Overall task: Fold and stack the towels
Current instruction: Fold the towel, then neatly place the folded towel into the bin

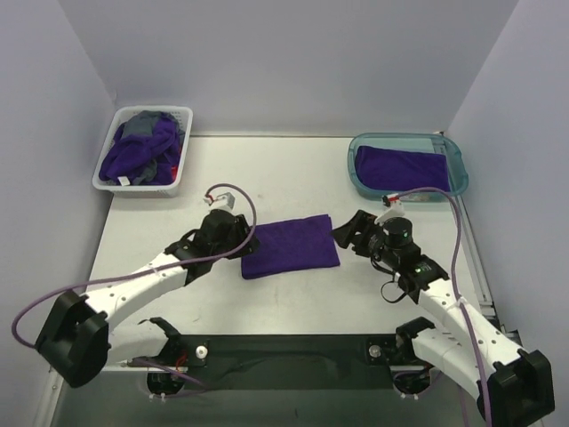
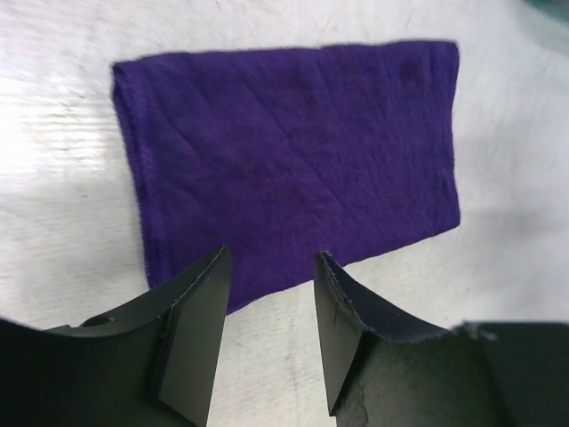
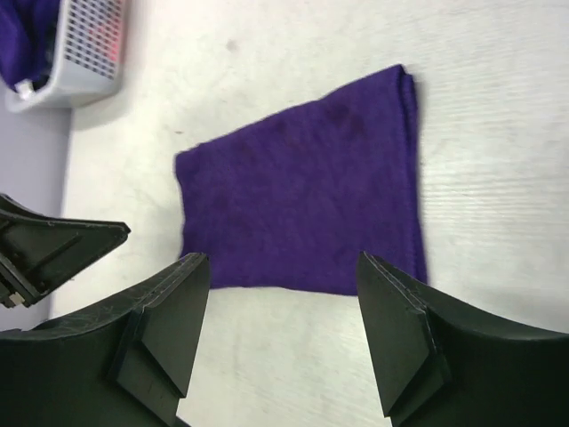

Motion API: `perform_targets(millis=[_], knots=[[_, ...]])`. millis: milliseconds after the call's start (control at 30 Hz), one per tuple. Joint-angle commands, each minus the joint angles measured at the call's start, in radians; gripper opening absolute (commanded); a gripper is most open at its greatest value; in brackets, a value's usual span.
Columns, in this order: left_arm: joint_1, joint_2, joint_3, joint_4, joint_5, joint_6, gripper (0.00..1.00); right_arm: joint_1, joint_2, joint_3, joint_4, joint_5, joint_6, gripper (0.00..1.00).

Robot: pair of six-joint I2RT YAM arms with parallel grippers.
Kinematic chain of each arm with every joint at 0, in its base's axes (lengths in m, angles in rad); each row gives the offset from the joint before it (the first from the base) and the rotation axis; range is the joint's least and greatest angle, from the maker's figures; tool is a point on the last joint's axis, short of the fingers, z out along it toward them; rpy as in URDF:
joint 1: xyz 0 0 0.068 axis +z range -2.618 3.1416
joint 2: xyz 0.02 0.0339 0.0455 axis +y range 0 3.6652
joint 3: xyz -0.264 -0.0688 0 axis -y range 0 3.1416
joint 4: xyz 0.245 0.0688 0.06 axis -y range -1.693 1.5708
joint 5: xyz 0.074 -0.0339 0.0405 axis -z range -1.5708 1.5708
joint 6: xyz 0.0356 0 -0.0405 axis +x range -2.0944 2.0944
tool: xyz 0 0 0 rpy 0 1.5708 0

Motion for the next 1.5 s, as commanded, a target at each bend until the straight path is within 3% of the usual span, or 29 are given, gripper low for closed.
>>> perform_targets(millis=[0,133,467,733,833,900,933,1000,1167,1333,1467], knots=[[-0.055,0.121,0.059,0.006,0.011,0.045,0.52,-0.011,-0.041,0.057,-0.318,0.094,-0.163,0.66],[-0.063,0.257,0.088,-0.009,0.017,0.059,0.51,-0.015,-0.099,0.065,-0.393,0.115,-0.198,0.66],[-0.001,0.408,0.129,-0.182,-0.026,0.157,0.51,-0.02,-0.132,0.034,-0.461,0.147,-0.241,0.73],[0.062,0.287,0.094,-0.296,-0.059,0.203,0.53,-0.021,-0.11,0.04,-0.469,0.172,-0.243,0.74],[0.046,0.212,0.109,-0.342,-0.088,0.221,0.59,-0.024,-0.112,0.036,-0.47,0.184,-0.238,0.74],[0.007,0.187,0.138,-0.381,-0.109,0.231,0.64,-0.028,-0.115,0.034,-0.472,0.189,-0.229,0.8],[-0.013,0.172,0.178,-0.392,-0.124,0.246,0.71,-0.028,-0.116,0.034,-0.473,0.189,-0.226,0.83],[-0.081,0.167,0.224,-0.418,-0.142,0.255,0.79,-0.031,-0.119,0.036,-0.487,0.187,-0.224,1.0],[-0.223,0.257,0.413,-0.437,-0.178,0.263,0.9,-0.067,-0.132,0.04,-0.53,0.206,-0.23,1.0],[-0.394,0.504,0.614,-0.446,-0.208,0.272,0.89,-0.126,-0.141,0.028,-0.582,0.273,-0.21,1.0],[-0.463,0.681,0.772,-0.475,-0.225,0.29,0.87,-0.187,-0.155,0.016,-0.611,0.253,-0.21,1.0]])
